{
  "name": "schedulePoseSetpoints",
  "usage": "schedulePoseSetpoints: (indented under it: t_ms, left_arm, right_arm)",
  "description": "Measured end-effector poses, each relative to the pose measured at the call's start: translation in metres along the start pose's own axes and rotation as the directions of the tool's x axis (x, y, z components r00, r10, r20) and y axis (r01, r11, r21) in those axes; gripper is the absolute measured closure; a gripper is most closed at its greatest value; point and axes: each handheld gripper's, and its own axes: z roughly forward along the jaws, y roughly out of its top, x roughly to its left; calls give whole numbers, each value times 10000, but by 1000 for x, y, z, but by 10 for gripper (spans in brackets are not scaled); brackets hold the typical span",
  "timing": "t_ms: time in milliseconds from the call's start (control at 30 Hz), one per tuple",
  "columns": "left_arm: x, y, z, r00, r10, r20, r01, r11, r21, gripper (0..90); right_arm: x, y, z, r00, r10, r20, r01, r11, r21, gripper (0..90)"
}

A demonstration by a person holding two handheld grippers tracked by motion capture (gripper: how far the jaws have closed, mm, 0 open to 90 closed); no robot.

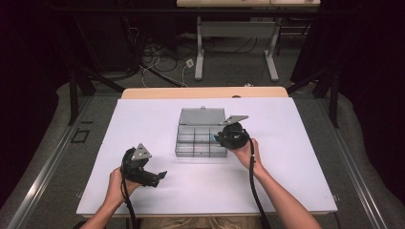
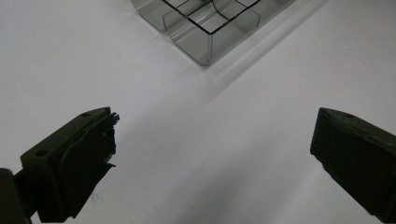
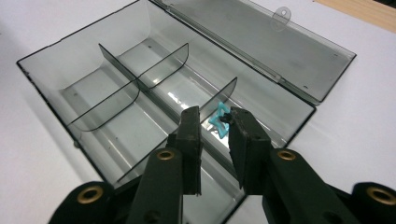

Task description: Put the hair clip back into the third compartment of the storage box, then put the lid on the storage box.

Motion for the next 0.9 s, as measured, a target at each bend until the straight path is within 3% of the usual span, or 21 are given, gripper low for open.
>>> schedulePoseSetpoints:
  t_ms: [133, 200, 267, 367, 467, 667, 900]
  left_arm:
    - [-2, 0, 0, 9997, -242, 20, 242, 9997, -4, 0]
    - [-1, 0, 0, 10000, -12, 0, 12, 10000, 32, 0]
    - [-1, 0, 0, 10000, -8, 5, 8, 10000, 26, 0]
    - [-1, 0, 0, 10000, 11, 11, -11, 10000, -1, 0]
    - [-2, 0, -1, 10000, 48, -24, -48, 10000, 26, 0]
    - [-2, 1, -1, 10000, 92, -10, -92, 10000, 4, 0]
    - [-2, 1, -1, 9999, 141, 6, -141, 9999, -40, 0]
  right_arm:
    - [-3, -3, -12, 9998, 113, -135, -113, 9999, 25, 646]
    - [-6, -6, -17, 9998, 86, -172, -84, 9999, 83, 597]
    - [-8, -8, -22, 9997, 161, -198, -157, 9997, 196, 496]
    - [-9, -14, -26, 9994, 228, -268, -226, 9997, 91, 421]
    - [-8, -20, -33, 9992, 178, -359, -166, 9993, 333, 319]
    - [-8, -31, -46, 9971, 169, -735, -133, 9987, 492, 221]
    - [-15, -42, -59, 9967, 480, -653, -452, 9980, 443, 159]
